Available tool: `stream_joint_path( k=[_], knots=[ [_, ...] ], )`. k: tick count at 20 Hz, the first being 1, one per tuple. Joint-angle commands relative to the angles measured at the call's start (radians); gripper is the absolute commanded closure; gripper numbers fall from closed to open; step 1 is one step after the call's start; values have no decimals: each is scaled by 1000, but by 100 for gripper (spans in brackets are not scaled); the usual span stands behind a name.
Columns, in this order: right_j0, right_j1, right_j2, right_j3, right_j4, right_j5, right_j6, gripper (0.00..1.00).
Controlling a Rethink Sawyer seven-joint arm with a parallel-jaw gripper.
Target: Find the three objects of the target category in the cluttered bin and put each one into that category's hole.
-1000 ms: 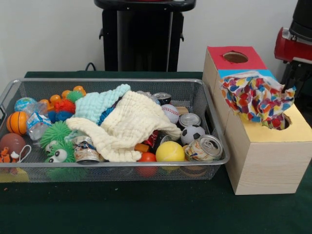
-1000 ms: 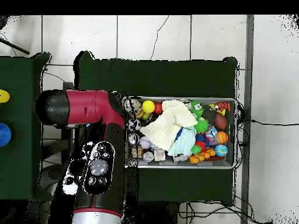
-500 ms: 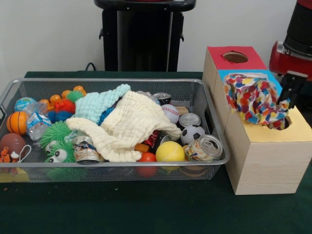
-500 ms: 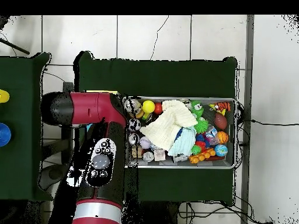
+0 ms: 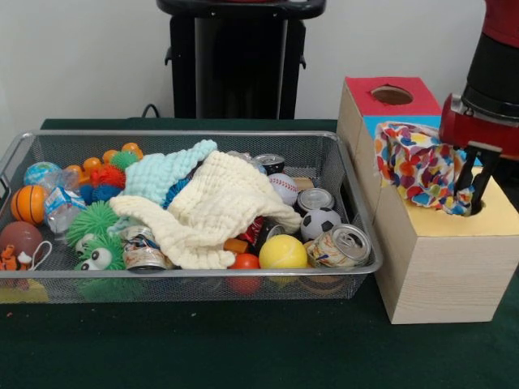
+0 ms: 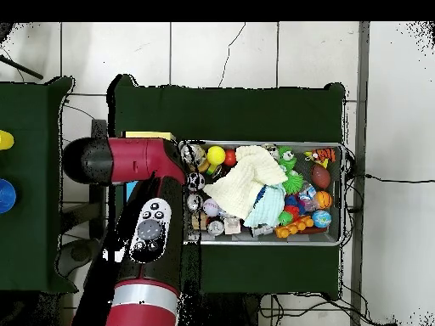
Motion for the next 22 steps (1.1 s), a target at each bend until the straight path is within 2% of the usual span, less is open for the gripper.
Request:
stream_joint_path(
  k=[1, 22],
  knots=[
    [-24, 54, 49, 121, 33, -60, 217, 100],
    [-32, 141, 67, 100, 33, -153, 195, 100]
  ],
)
